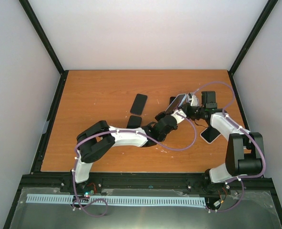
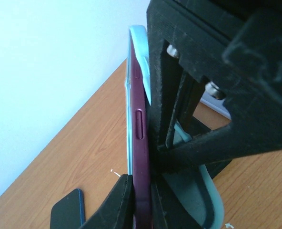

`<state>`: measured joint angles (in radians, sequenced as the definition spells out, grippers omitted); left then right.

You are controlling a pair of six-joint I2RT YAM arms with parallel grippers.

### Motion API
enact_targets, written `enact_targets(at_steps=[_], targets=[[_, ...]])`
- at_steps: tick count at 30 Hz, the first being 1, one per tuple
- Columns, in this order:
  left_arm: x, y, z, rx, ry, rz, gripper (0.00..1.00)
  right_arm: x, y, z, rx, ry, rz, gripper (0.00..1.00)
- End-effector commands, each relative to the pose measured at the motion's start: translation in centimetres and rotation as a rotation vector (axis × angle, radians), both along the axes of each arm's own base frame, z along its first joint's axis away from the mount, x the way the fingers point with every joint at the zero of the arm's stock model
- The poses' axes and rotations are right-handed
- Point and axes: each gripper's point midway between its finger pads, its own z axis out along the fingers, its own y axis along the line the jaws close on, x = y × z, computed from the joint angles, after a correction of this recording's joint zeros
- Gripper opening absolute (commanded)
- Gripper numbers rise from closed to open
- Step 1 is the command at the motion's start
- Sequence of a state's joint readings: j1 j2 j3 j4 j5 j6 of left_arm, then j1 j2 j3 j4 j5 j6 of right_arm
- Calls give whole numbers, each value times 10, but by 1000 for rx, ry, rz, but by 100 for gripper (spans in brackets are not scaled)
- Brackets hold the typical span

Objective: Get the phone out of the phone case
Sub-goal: Remove the phone case from the phone.

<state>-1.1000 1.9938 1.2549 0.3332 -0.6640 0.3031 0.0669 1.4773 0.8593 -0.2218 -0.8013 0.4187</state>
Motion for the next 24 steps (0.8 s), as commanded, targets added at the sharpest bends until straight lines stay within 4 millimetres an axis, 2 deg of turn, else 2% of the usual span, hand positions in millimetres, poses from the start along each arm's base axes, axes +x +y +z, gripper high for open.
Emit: enact_targets(at_steps=[1, 6, 16, 24], targets=[[23, 24, 22, -1, -75, 136, 7, -6, 6, 13, 31, -14, 44, 3], [28, 30, 28, -58, -54, 157, 0, -6, 5, 14, 28, -20, 44, 3], [41, 59, 50, -322, 131, 165, 0, -4, 3, 9, 2, -23, 40, 3], [40, 72, 63, -427, 176, 171, 0, -2, 1, 7, -13, -23, 34, 3]])
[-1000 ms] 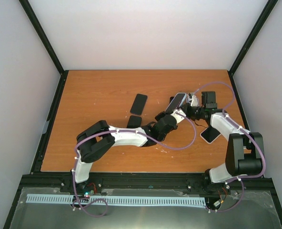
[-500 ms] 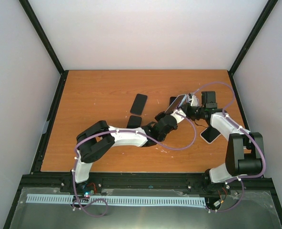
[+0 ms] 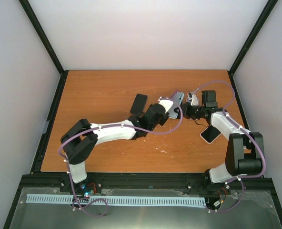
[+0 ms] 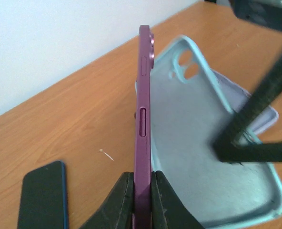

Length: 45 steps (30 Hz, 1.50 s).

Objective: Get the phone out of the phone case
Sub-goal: Remove the phone case from the phone, then place the phone case at the center of the board.

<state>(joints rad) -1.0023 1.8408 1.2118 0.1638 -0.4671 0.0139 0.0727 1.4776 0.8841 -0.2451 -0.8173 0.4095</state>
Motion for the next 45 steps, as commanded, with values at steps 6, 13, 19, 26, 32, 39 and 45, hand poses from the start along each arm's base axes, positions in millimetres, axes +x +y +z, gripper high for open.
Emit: enact_targets(at_steps=[6, 13, 19, 26, 32, 39, 45], targets=[[29, 47, 58, -260, 3, 158, 0, 0, -6, -2, -39, -23, 5, 3], [27, 57, 67, -272, -11, 171, 0, 3, -11, -1, -53, -35, -11, 3], [25, 66, 74, -288, -18, 177, 0, 6, -20, -5, -81, -37, -40, 3], [32, 90, 69, -251, -22, 226, 1, 12, -35, -14, -149, -40, -81, 3], [38, 126, 67, -266, -5, 289, 0, 17, -49, -15, -204, -67, -86, 3], [34, 136, 66, -249, -5, 303, 0, 15, -63, 25, -282, -159, 29, 3], [31, 136, 70, -266, -6, 291, 0, -10, -68, 16, -247, 20, 66, 3]])
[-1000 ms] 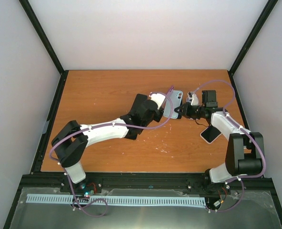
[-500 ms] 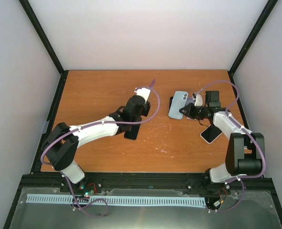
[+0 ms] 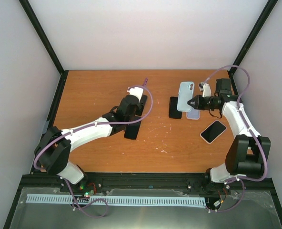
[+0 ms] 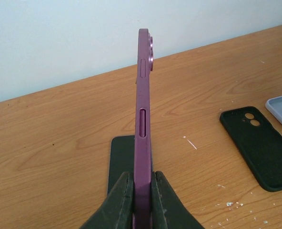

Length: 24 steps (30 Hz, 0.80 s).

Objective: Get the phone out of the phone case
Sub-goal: Place the phone case at the center of the board.

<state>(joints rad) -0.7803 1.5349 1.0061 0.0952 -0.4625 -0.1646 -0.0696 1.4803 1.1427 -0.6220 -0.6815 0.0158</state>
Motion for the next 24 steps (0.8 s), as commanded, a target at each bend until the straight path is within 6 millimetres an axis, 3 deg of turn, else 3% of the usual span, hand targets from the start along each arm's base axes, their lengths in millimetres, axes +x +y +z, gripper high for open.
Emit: enact_targets(at_steps=[1, 5, 13, 24], targets=[[0, 3, 31, -79, -66, 15, 0, -40, 6, -27, 72, 231, 50, 3], [0, 7, 34, -70, -83, 27, 0, -63, 23, -53, 219, 408, 87, 3], [-3, 12, 35, -62, -89, 39, 0, -86, 21, -103, 213, 573, 38, 3], [-3, 15, 37, -65, -100, 47, 0, -117, 34, -121, 323, 641, 3, 3]])
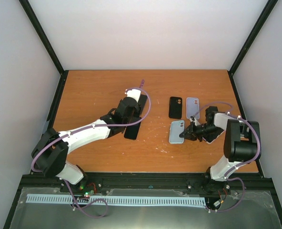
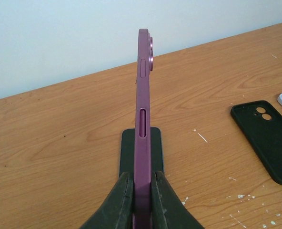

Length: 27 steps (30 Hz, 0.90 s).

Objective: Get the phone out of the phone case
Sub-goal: Place the phone case at the center of the board.

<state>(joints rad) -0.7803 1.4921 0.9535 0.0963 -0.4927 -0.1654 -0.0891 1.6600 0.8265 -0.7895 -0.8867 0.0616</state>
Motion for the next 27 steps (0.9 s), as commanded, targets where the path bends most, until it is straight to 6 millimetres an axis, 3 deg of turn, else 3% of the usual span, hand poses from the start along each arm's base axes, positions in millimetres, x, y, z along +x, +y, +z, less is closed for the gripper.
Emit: enact_targets(at_steps=[1, 15, 20, 27], targets=[[4, 0, 40, -78, -98, 16, 0, 0, 7, 6, 63, -20, -34, 3], [5, -2, 33, -71, -84, 13, 0, -5, 14, -28, 91, 110, -15, 5], [7, -4, 29, -58, -76, 6, 0, 0, 10, -28, 55, 89, 7, 28], [13, -14, 13, -5, -34, -18, 0, 11, -12, -9, -123, -71, 22, 47]])
